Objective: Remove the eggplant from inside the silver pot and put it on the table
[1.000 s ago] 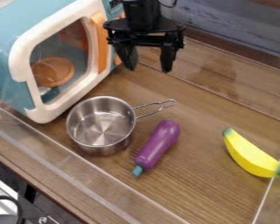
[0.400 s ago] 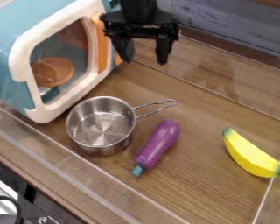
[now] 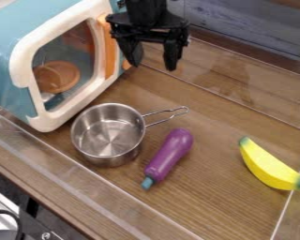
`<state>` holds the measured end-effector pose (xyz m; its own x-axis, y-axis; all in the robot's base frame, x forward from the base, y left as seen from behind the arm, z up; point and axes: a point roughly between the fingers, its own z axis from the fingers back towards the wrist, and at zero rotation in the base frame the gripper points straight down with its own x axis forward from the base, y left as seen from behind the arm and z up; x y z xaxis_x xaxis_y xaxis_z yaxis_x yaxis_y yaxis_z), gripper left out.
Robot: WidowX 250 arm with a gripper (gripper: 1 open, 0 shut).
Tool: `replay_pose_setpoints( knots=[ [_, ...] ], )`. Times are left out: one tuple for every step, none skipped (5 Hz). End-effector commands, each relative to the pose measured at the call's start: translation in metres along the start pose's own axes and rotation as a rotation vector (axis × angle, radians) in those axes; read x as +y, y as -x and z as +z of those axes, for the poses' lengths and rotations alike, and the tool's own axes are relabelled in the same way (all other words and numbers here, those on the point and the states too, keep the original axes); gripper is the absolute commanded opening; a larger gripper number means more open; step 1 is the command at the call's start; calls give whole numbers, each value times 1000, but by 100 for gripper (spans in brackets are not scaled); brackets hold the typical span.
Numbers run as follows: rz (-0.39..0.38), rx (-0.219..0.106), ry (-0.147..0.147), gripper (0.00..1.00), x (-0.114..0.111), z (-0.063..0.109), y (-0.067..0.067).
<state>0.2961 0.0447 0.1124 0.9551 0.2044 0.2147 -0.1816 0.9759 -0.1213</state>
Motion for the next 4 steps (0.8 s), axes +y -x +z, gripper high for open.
replay_pose_setpoints(
  knots=[
    [45,-37,-16,0,1,10,-3],
    [85,-47,-32,100,1,13,-1],
    [123,-57,-45,100,-8,12,-14],
    [158,-64,-58,100,-16,11,-25]
  ],
)
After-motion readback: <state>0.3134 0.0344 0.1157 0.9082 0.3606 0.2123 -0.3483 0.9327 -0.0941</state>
